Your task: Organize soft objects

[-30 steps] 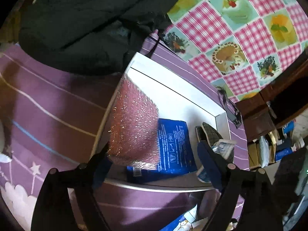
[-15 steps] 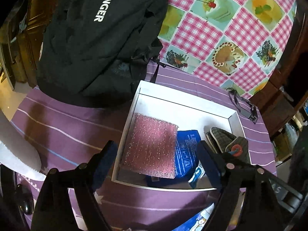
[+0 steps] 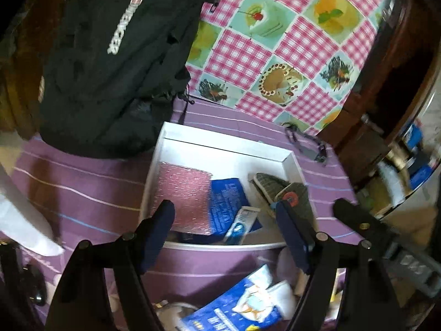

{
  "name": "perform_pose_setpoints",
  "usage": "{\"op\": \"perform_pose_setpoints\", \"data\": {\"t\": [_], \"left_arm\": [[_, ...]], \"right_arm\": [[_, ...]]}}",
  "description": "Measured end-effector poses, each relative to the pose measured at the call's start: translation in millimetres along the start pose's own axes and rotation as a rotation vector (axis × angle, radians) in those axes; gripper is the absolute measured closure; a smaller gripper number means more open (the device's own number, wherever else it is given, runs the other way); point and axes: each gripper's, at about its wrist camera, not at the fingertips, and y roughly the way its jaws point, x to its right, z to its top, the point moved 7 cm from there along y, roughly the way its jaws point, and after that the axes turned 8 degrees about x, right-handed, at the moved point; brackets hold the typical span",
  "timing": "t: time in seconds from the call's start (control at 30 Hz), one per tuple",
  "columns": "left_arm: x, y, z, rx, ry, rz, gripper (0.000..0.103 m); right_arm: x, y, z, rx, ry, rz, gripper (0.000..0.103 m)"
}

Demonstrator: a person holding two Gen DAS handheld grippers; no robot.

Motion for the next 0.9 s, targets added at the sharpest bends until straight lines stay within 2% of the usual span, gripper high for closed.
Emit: {"op": "perform_pose_setpoints", "data": {"t": [0.2, 0.3, 0.4, 0.5, 0.6, 0.73, 0.83, 0.9], "left_arm": [[10.1, -4.7, -31.7, -0.005, 0.119, 0.012, 0.027], [11.7, -6.3, -49.1, -0.01, 0.122, -0.033, 0.027], [12.3, -4.7, -60.5, -0.048, 0.108, -0.034, 0.027], [8.8, -10.4, -69.1, -0.033, 0.101, -0.003, 0.027], [1.7, -13.4, -80.4, -0.021, 0.091, -0.001, 0.027], [-9.4, -15.5, -93.4, 0.016, 0.055, 0.015, 0.027], [-11.4, -12.8, -102.7, 0.036, 0.11, 0.085, 0.027], [-10.7, -12.7, -107.4, 0.054, 0.151, 0.115, 0.027]], "right_arm": [[6.4, -19.0, -21.3, -0.024, -0.061, 0.05, 0.027], [19.9, -23.5, -44.9, -0.048, -0.028, 0.068, 0.027], [36.0, -24.4, -68.5, -0.054, -0.005, 0.07, 0.027], [45.8, -23.1, -83.1, -0.071, -0.005, 0.055, 0.027], [50.2, -25.0, -92.8, -0.061, -0.002, 0.078, 0.027], [56.3, -25.4, -102.0, -0.028, 0.07, 0.164, 0.027], [59.0, -20.2, -104.4, -0.023, 0.098, 0.176, 0.027], [57.4, -17.3, -106.5, -0.021, 0.07, 0.158, 0.027]]}}
